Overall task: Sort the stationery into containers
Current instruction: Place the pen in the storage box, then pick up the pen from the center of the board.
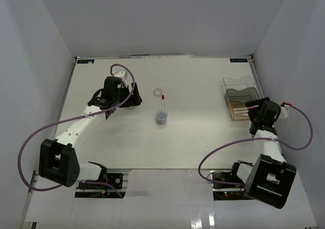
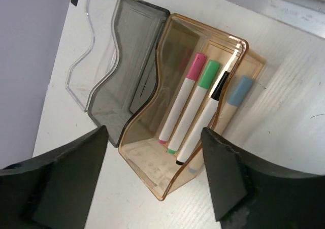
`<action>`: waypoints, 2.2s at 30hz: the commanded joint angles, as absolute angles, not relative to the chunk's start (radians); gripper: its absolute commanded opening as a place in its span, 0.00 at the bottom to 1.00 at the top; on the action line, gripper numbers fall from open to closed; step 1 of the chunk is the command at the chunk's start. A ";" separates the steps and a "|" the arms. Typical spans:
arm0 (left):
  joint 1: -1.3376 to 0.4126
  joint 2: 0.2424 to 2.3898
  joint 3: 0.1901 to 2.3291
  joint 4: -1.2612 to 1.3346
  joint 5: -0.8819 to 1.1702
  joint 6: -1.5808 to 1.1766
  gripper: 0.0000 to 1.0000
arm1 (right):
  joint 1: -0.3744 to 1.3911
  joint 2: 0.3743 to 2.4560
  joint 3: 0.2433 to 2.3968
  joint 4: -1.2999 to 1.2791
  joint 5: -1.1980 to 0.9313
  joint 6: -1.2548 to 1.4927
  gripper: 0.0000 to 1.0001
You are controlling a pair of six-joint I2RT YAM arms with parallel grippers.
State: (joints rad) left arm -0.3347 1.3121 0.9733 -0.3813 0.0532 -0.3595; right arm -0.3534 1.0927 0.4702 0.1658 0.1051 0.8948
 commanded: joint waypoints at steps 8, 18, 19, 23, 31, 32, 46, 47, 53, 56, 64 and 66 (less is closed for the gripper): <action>-0.327 1.380 1.018 -0.388 0.124 -0.489 0.98 | -0.350 0.839 0.614 -0.046 -0.070 0.559 0.90; -0.492 1.603 1.240 -0.491 -0.033 -0.623 0.96 | -0.190 0.807 0.658 -0.109 -0.160 0.379 0.91; -0.523 1.658 1.271 -0.506 -0.057 -0.626 0.95 | -0.184 0.801 0.644 -0.101 -0.163 0.380 0.91; -0.598 1.800 1.416 -0.583 -0.194 -0.630 0.90 | -0.124 0.784 0.597 -0.078 -0.181 0.387 0.91; -0.667 2.023 1.620 -0.666 -0.271 -0.637 0.77 | -0.035 0.759 0.529 -0.058 -0.160 0.359 0.91; -0.672 2.042 1.656 -0.675 -0.279 -0.638 0.77 | -0.029 0.755 0.525 -0.057 -0.160 0.359 0.91; -0.706 2.220 1.761 -0.730 -0.347 -0.647 0.47 | 0.035 0.732 0.483 -0.048 -0.124 0.345 0.91; -0.709 2.224 1.764 -0.729 -0.348 -0.646 0.44 | 0.035 0.732 0.483 -0.051 -0.123 0.345 0.91; -0.724 2.273 1.779 -0.727 -0.336 -0.629 0.29 | 0.038 0.724 0.486 -0.054 -0.127 0.354 0.90; -0.726 2.267 1.781 -0.719 -0.336 -0.623 0.15 | 0.038 0.721 0.486 -0.055 -0.129 0.356 0.91; -0.765 2.152 1.812 -0.614 -0.284 -0.473 0.07 | 0.046 0.719 0.503 -0.046 -0.212 0.364 0.91; -0.779 2.117 1.807 -0.555 -0.230 -0.402 0.07 | 0.048 0.719 0.505 -0.023 -0.273 0.377 0.92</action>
